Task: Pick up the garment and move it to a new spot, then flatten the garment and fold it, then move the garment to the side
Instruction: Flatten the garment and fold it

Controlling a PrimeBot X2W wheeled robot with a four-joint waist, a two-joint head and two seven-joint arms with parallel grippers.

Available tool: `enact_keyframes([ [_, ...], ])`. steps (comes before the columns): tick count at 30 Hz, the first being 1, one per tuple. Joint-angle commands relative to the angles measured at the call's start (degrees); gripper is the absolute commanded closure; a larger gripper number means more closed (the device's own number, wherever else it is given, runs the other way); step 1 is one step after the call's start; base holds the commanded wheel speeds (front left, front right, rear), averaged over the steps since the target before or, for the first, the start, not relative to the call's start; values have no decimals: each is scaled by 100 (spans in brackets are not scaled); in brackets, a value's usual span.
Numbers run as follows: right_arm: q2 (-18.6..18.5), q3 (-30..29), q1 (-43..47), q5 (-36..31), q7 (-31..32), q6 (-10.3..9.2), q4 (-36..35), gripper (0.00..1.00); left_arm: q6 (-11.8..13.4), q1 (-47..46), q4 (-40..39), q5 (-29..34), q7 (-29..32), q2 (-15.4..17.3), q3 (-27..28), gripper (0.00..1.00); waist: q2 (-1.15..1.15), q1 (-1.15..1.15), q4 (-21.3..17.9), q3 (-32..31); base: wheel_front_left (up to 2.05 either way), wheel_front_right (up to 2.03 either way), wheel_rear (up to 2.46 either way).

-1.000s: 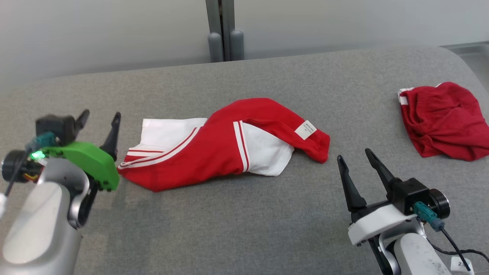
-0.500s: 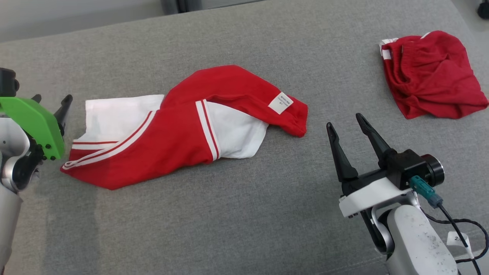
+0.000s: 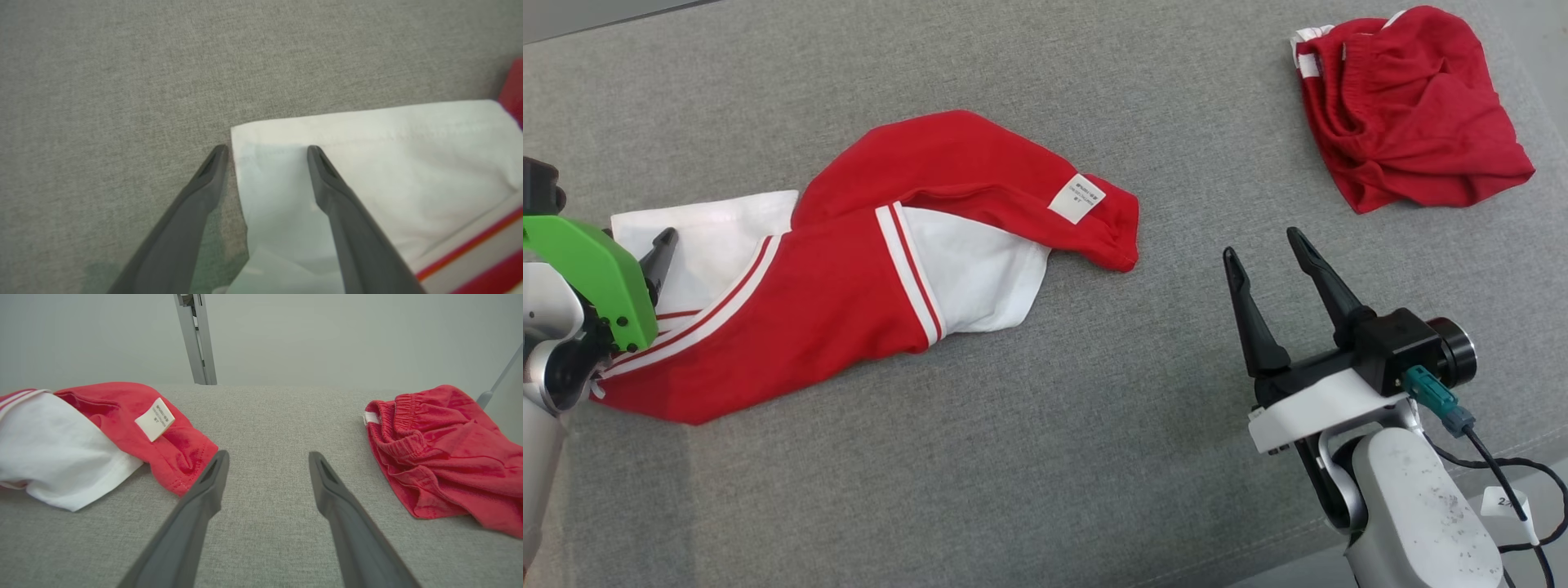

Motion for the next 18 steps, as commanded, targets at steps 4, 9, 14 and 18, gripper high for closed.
enact_keyframes([
  [4,-17,42,-92,5,-28,-9,-39,0,-6,-101,179,-2,89,72,-94,0,0,0,-26,20,0,0,0],
  [9,-17,27,-90,-18,-27,-8,-74,0,3,-122,234,-38,121,8,-155,0,0,0,-42,57,0,0,0],
  [14,-16,-30,-93,-65,-28,-9,-34,0,-6,-170,82,-30,83,-49,-286,87,0,0,-17,50,0,0,0],
  [18,-16,-57,-64,-50,-28,-9,22,0,-9,-222,-42,48,-96,8,-344,100,0,0,31,-63,0,0,0],
])
